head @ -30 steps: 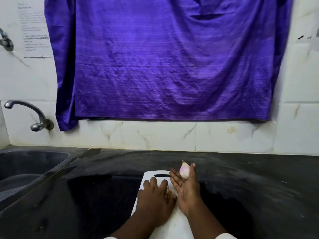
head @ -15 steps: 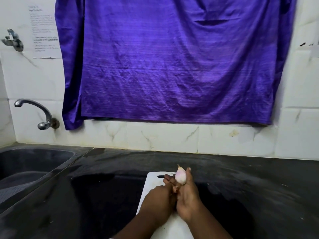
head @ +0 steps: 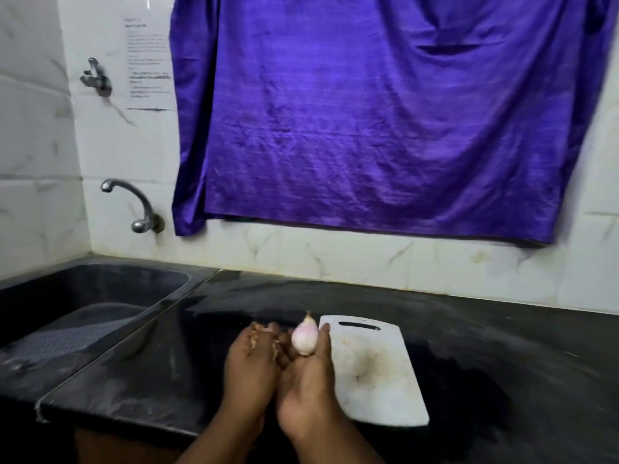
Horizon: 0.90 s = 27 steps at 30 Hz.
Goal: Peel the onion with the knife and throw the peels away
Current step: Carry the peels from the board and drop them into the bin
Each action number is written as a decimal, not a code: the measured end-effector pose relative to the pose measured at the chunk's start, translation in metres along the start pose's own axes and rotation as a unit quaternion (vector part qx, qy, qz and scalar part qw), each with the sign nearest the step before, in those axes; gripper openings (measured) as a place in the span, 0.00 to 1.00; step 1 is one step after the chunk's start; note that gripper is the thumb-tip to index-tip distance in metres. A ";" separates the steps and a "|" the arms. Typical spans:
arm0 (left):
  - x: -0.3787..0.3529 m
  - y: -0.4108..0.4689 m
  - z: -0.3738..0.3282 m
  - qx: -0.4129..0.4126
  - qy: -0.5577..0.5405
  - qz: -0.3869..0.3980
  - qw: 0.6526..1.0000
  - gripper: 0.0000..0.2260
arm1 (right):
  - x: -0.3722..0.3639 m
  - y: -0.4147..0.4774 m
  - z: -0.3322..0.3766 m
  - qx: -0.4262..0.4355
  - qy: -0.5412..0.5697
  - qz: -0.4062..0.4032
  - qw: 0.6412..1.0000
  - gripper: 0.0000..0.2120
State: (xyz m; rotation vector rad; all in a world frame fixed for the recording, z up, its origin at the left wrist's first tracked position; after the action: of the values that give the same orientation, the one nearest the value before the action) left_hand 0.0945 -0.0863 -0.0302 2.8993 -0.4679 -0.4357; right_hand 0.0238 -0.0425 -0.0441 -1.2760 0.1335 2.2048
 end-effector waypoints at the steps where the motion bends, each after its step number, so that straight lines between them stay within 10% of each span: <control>1: 0.025 -0.005 -0.010 -0.012 -0.001 -0.034 0.999 0.17 | -0.012 -0.004 -0.023 -0.020 0.000 0.009 1.000 0.35; 16: 0.391 -0.125 0.068 0.063 0.028 -0.453 0.889 0.13 | -0.008 -0.083 -0.410 -0.325 -0.222 0.038 0.919 0.42; 27: 0.459 -0.135 0.248 0.276 -0.055 -0.500 0.819 0.12 | 0.113 -0.024 -0.515 -0.360 -0.370 -0.071 0.853 0.41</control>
State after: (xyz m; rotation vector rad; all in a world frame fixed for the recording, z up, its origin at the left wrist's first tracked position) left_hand 0.4720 -0.1418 -0.4115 3.4424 1.2092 -0.6673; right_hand 0.3874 -0.1596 -0.4089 -0.6035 -1.1379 2.5232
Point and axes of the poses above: each hand's wrist, its own y-axis towards the middle knuckle, its own x-axis out of the back of the hand, z = x × y, the point moved 6 cm from there along y, towards the middle knuckle, and after that the axes turned 1 degree about -z, right-handed, at the moved point
